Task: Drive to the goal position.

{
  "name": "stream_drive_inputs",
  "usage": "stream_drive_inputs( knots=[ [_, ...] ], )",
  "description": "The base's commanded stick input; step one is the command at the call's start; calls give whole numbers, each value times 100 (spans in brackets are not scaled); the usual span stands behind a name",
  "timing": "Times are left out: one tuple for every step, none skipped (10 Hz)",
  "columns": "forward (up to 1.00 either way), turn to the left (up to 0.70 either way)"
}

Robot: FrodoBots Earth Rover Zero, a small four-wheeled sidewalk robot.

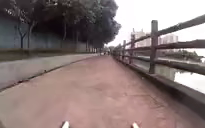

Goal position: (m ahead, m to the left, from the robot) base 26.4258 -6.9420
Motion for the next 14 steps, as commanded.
stream_drive_inputs(
  knots=[
    [70, -5],
    [70, 0],
    [70, 0],
    [70, 0],
    [70, 0],
    [70, 0],
    [70, 0],
    [70, 0],
    [70, 0],
    [70, 0],
    [70, -5],
    [70, -20],
    [70, -29],
    [70, -19]
  ],
)
